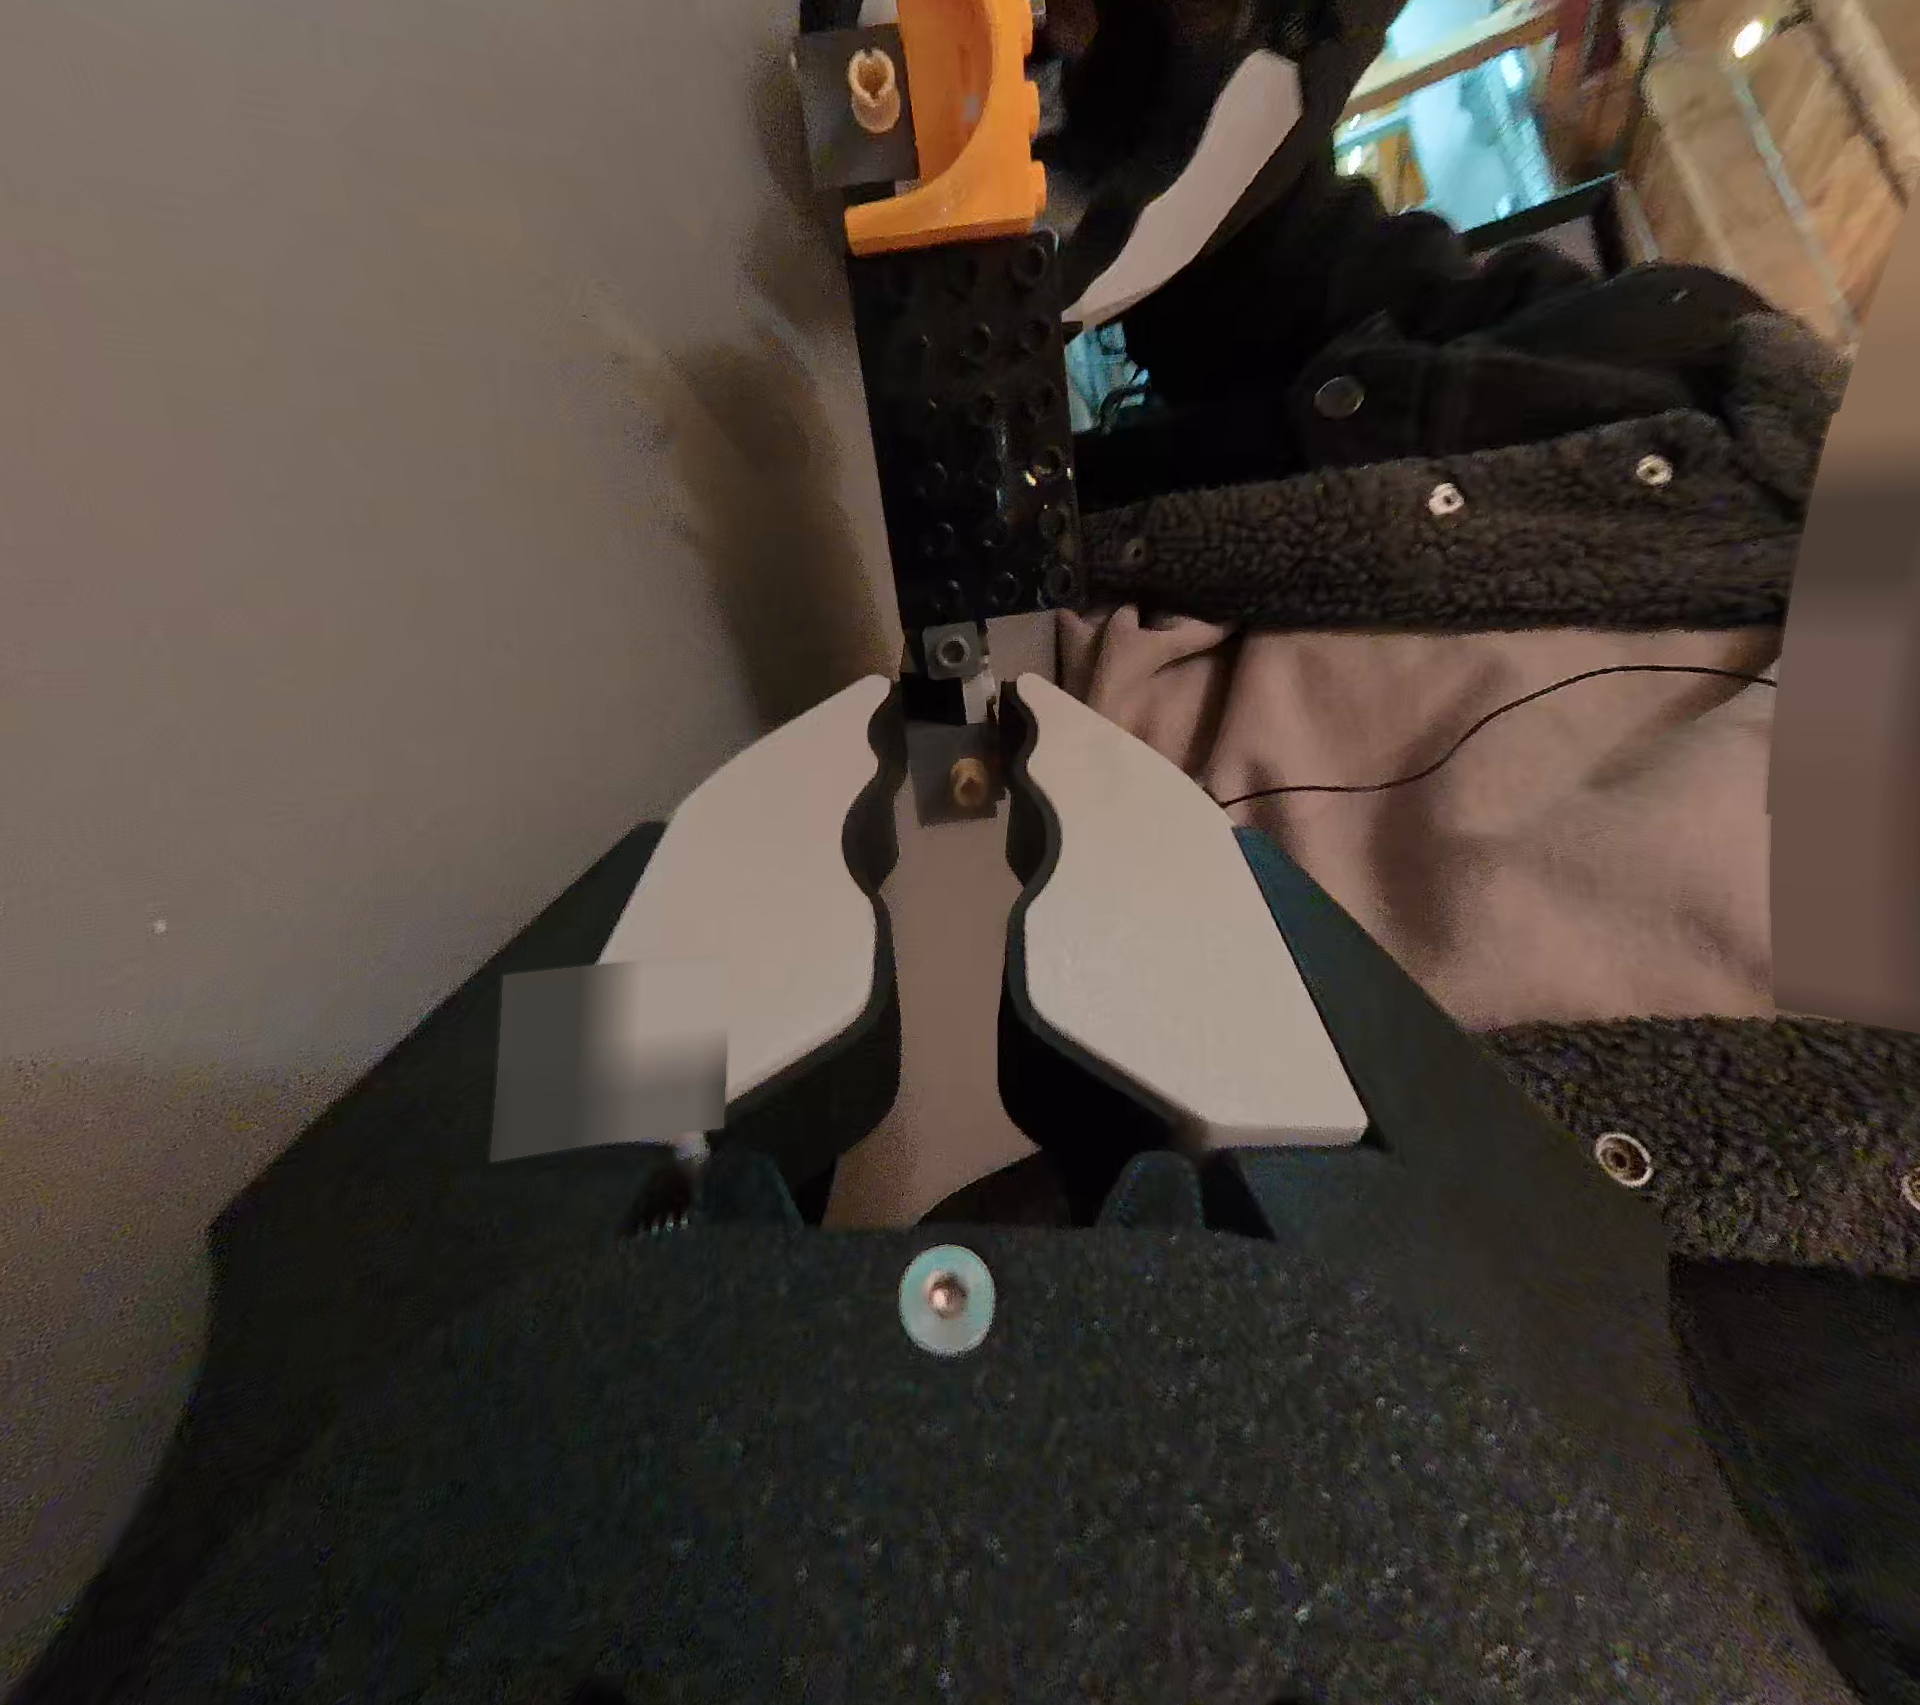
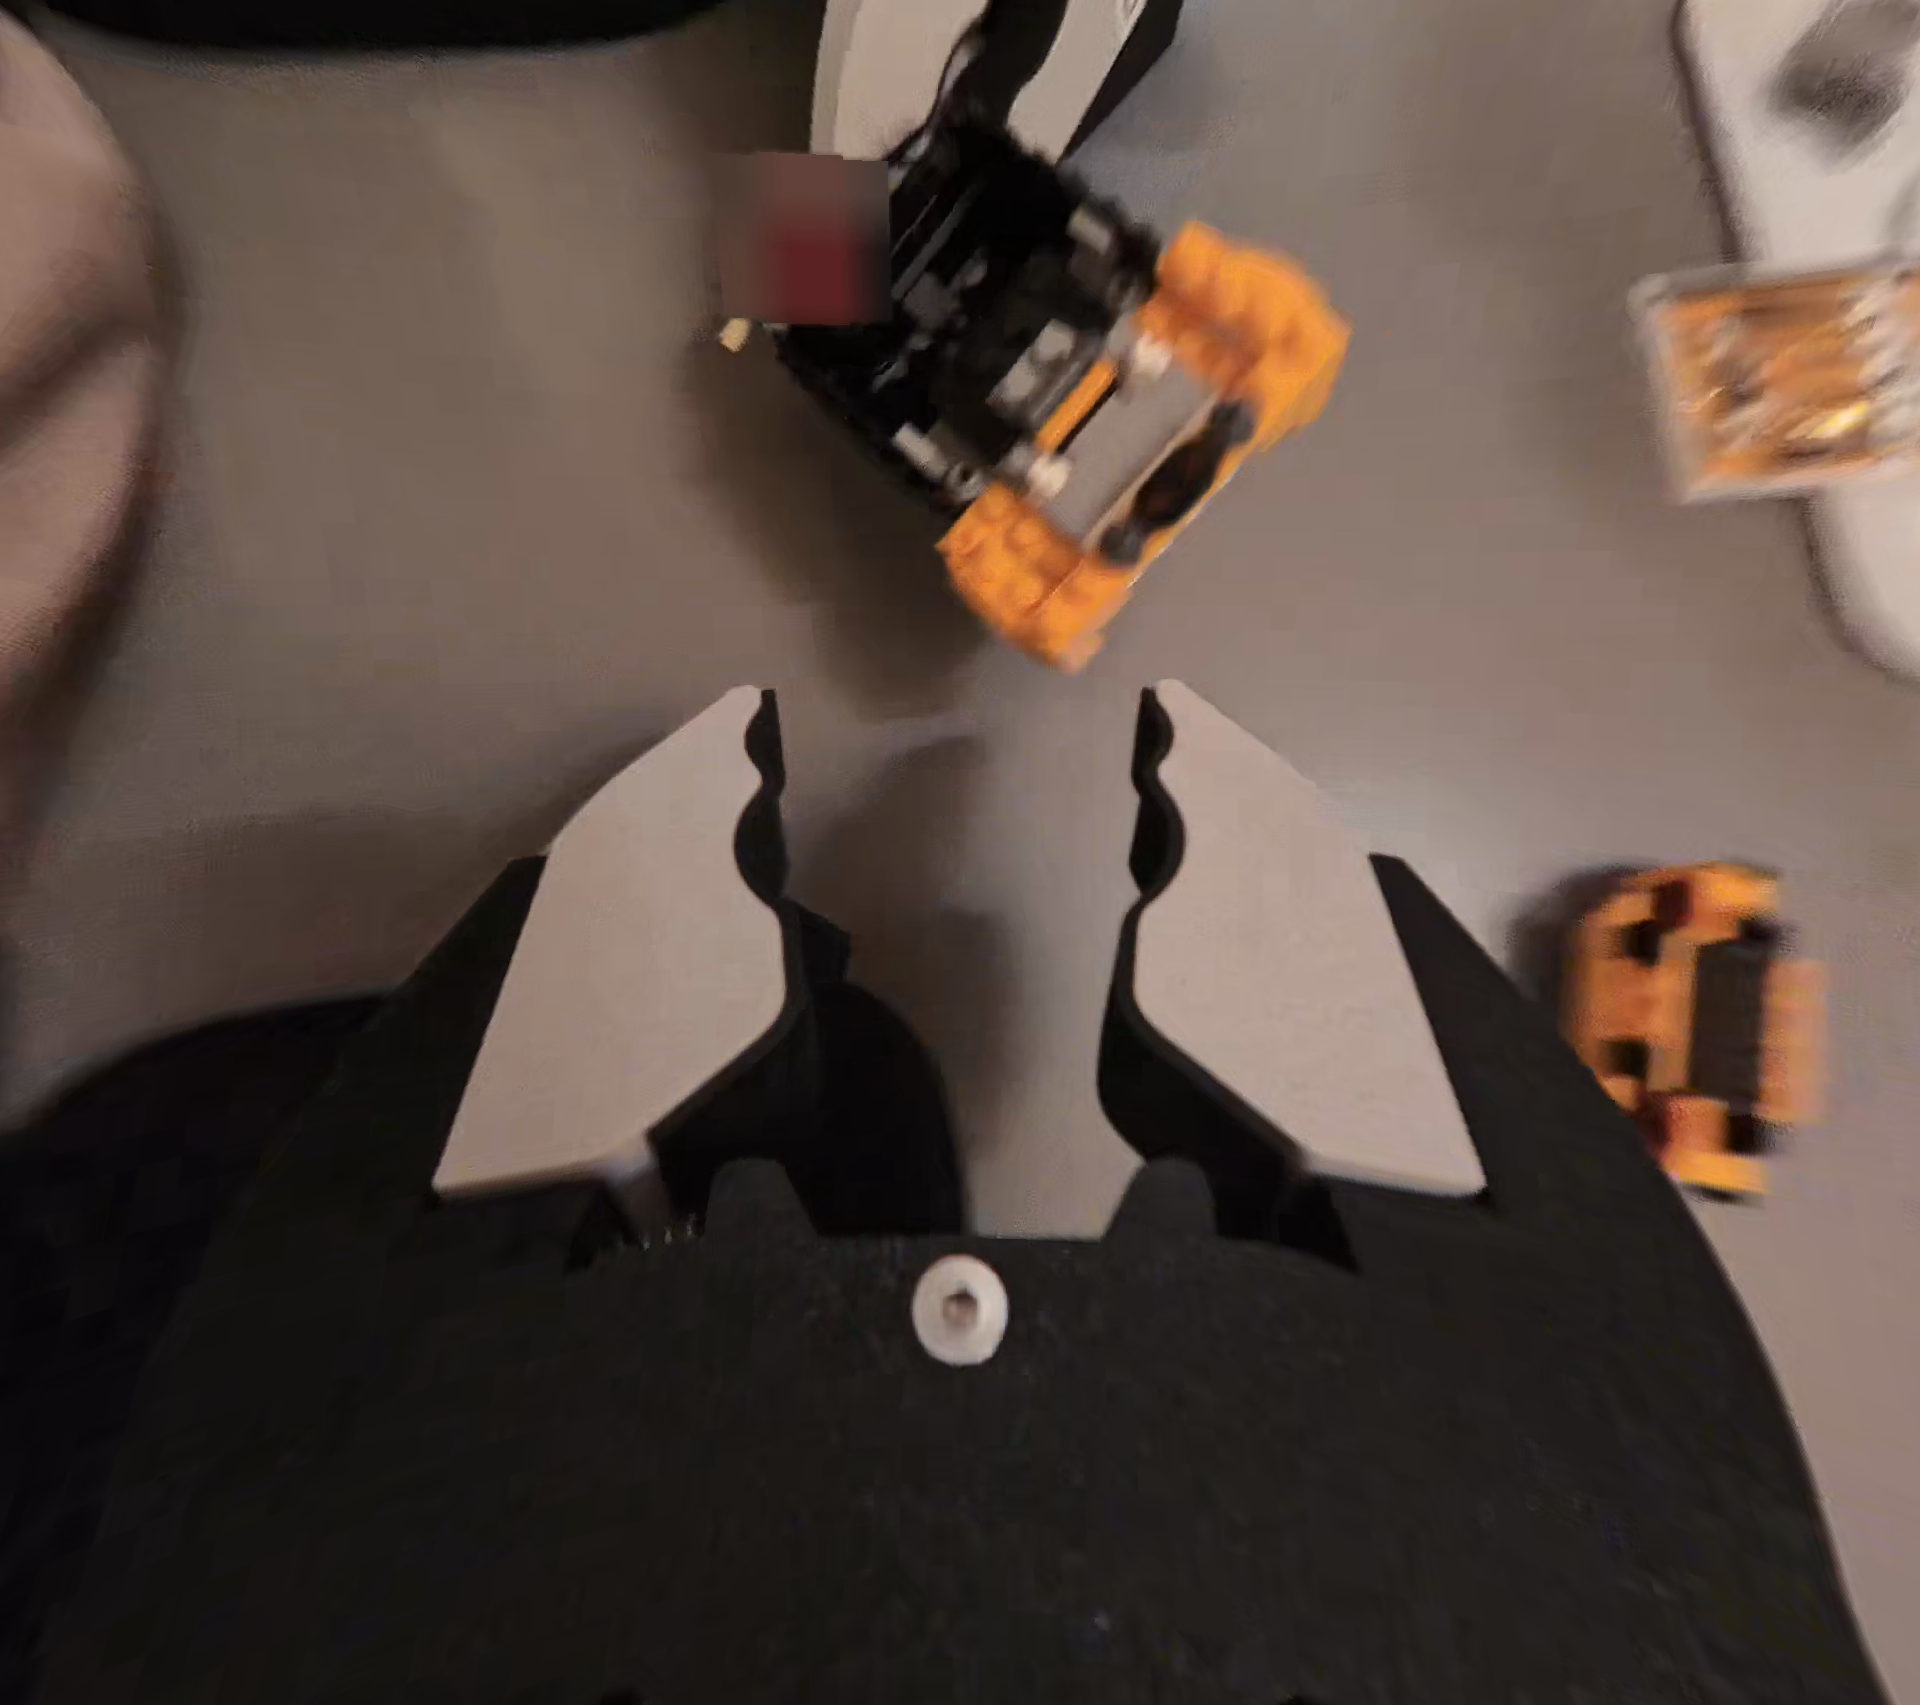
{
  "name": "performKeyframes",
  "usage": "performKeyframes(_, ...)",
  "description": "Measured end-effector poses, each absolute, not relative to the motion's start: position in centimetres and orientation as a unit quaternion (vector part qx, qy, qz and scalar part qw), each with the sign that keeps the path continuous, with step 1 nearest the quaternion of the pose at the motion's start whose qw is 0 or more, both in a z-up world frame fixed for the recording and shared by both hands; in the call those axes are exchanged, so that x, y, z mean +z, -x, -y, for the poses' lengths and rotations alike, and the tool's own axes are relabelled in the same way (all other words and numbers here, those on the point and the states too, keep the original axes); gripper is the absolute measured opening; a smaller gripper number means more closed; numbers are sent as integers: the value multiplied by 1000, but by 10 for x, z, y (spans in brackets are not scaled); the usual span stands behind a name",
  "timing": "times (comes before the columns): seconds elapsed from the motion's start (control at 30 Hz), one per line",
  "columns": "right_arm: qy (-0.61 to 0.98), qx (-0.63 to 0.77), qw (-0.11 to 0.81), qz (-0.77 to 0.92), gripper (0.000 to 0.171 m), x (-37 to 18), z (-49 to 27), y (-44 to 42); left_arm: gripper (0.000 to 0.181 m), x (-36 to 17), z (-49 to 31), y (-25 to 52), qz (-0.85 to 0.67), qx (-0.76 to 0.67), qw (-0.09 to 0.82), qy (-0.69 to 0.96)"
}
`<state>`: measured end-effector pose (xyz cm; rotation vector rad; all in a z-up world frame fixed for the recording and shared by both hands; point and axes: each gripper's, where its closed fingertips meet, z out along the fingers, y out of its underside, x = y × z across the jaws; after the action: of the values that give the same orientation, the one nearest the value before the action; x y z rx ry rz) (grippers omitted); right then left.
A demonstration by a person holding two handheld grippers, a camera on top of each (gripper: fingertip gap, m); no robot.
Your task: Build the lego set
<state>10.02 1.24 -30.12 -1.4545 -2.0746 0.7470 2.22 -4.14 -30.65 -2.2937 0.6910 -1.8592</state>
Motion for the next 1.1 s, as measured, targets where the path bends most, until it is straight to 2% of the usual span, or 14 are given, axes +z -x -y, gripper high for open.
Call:
performKeyframes(0.1, 443, 181, 288, 829, 86, -300, -18, -85, 16, -311, 48, -27, -257, -597, 37, 759)
performKeyframes(0.2, 382, 147, 251, 877, 102, -315, -9, -74, 16, -315, 54, -28, -278, -581, 26, 764)
performKeyframes(0.27, 361, 122, 261, 887, 98, -321, -16, -66, 17, -316, 57, -28, -283, -579, 23, 764)
performKeyframes(0.33, 362, 140, 284, 877, 84, -316, -19, -58, 17, -316, 58, -28, -285, -578, 23, 764)
performKeyframes(0.6, 344, 192, 295, 870, 97, -316, -6, -53, 17, -317, 64, -28, -307, -575, 4, 759)
performKeyframes(0.67, 332, 188, 273, 883, 86, -323, 5, -56, 16, -317, 65, -28, -312, -571, 4, 759)
performKeyframes(0.7, 337, 177, 264, 886, 87, -328, 5, -57, 17, -317, 65, -28, -316, -568, 7, 760)
performKeyframes(0.83, 421, 214, 226, 852, 86, -333, 5, -60, 21, -310, 54, -23, -321, -553, 64, 766)
performKeyframes(0.87, 459, 234, 212, 831, 86, -332, 6, -60, 28, -308, 49, -21, -325, -540, 92, 771)
performKeyframes(0.97, 557, 264, 184, 765, 86, -331, -2, -60, 41, -301, 28, -13, -343, -468, 199, 789)
performKeyframes(1.1, 605, 249, 195, 731, 86, -335, -16, -56, 59, -284, 0, -10, -375, -359, 371, 770)
